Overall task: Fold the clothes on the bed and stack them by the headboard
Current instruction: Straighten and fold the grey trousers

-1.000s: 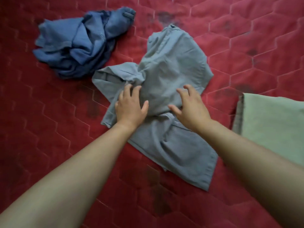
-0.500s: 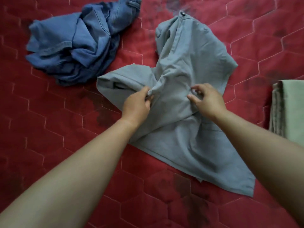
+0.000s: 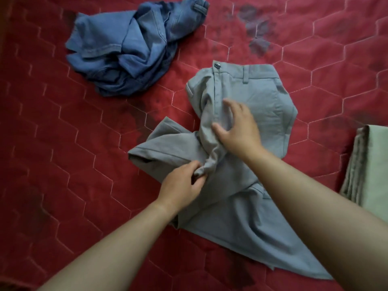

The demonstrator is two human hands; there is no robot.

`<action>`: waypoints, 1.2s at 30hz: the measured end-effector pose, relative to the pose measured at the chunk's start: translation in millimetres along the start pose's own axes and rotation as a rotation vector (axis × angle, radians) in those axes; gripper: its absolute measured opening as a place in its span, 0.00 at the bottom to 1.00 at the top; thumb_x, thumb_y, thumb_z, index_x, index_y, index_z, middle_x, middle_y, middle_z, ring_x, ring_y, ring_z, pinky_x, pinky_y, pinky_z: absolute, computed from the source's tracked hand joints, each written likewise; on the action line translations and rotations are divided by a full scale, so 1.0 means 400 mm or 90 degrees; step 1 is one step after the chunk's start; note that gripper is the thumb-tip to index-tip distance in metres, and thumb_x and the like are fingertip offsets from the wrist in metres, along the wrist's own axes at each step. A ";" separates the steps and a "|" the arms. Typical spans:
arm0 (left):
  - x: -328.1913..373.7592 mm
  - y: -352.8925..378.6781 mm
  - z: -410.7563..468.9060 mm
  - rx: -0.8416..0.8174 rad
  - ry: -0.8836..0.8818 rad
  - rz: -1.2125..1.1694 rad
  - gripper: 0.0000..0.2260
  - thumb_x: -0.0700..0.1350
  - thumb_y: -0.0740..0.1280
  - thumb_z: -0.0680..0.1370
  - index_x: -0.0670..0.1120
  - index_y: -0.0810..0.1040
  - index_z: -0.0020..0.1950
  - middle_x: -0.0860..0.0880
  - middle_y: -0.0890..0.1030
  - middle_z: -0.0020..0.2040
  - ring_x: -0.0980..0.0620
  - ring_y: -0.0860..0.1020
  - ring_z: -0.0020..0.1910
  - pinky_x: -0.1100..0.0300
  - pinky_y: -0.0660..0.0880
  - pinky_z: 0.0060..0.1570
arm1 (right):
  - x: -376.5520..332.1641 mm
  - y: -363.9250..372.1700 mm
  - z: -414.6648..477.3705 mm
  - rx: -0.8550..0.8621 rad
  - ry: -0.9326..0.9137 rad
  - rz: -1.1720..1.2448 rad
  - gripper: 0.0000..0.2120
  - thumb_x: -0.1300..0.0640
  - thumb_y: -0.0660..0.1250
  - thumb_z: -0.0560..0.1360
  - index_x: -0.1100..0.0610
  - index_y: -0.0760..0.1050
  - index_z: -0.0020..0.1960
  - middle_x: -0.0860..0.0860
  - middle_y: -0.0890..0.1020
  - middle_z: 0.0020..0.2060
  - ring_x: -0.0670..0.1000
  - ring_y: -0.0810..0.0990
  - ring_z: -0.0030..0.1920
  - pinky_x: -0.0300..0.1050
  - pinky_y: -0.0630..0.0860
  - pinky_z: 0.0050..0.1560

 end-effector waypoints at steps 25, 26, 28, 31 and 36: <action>0.168 -0.040 0.339 0.046 0.135 -0.138 0.03 0.44 0.68 0.76 0.46 0.76 0.46 0.53 0.76 0.36 0.56 0.73 0.35 0.60 0.68 0.38 | 0.221 -0.158 0.106 -0.165 0.035 -0.185 0.11 0.48 0.60 0.78 0.56 0.71 0.45 0.53 0.77 0.38 0.59 0.75 0.45 0.49 0.68 0.43; 0.189 -0.051 0.343 0.060 0.161 -0.141 0.03 0.44 0.68 0.76 0.46 0.76 0.44 0.55 0.74 0.34 0.60 0.71 0.32 0.61 0.67 0.37 | 0.221 -0.188 0.100 -0.132 0.019 -0.192 0.12 0.48 0.60 0.78 0.55 0.67 0.40 0.50 0.73 0.31 0.57 0.72 0.38 0.48 0.64 0.35; 0.242 -0.075 0.357 0.100 0.208 -0.155 0.04 0.45 0.69 0.75 0.45 0.77 0.43 0.57 0.72 0.32 0.60 0.69 0.31 0.62 0.67 0.36 | 0.218 -0.277 0.081 -0.018 -0.022 -0.225 0.14 0.48 0.61 0.77 0.53 0.62 0.37 0.45 0.67 0.26 0.55 0.68 0.32 0.46 0.59 0.30; 0.322 -0.084 0.407 0.142 0.277 -0.174 0.05 0.47 0.70 0.73 0.46 0.79 0.43 0.60 0.72 0.32 0.60 0.70 0.34 0.68 0.67 0.38 | 0.230 -0.385 0.071 0.095 -0.039 -0.249 0.13 0.48 0.63 0.75 0.53 0.64 0.37 0.47 0.71 0.26 0.58 0.72 0.32 0.45 0.62 0.31; 0.274 0.052 0.535 0.045 0.104 -0.199 0.09 0.45 0.64 0.78 0.46 0.78 0.56 0.48 0.76 0.47 0.51 0.75 0.47 0.64 0.69 0.50 | 0.387 -0.356 0.121 0.002 0.156 -0.341 0.14 0.48 0.65 0.75 0.57 0.75 0.54 0.60 0.76 0.52 0.62 0.74 0.54 0.51 0.70 0.47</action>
Point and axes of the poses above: each hand's wrist, its own z-axis towards the middle knuckle, its own y-axis out of the palm, x = y × z, the point moved 8 cm from there along z, towards the middle knuckle
